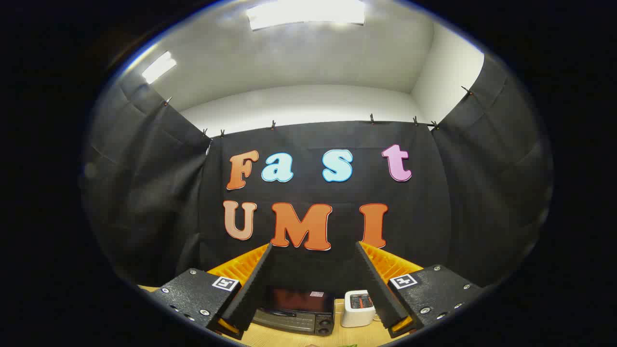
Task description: Open the toaster oven, put the food inside, and close the toaster oven door.
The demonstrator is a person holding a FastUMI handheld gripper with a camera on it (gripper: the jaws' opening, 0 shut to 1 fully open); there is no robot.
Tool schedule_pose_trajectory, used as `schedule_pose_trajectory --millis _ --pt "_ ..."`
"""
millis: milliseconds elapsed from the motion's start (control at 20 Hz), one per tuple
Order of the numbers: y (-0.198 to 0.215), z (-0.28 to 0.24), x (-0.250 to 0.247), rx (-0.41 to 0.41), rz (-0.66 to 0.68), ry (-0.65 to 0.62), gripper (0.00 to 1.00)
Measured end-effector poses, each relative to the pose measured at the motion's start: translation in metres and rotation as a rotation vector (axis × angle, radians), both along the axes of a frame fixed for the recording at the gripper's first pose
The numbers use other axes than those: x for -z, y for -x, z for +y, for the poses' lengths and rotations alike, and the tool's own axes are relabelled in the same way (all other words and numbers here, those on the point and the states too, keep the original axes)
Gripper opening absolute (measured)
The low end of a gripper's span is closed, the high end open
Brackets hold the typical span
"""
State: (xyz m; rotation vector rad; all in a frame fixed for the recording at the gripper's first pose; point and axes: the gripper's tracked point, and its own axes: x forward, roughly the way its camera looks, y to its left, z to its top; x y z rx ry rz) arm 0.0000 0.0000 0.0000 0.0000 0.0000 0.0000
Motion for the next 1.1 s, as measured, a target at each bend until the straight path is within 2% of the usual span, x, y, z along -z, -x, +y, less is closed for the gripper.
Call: schedule_pose_trajectory --millis 850,1100 --pt "-0.002 -0.021 0.008 0.06 0.014 -0.014 0.98" --pt "-0.006 -0.008 0.02 0.021 0.034 -0.031 0.98"
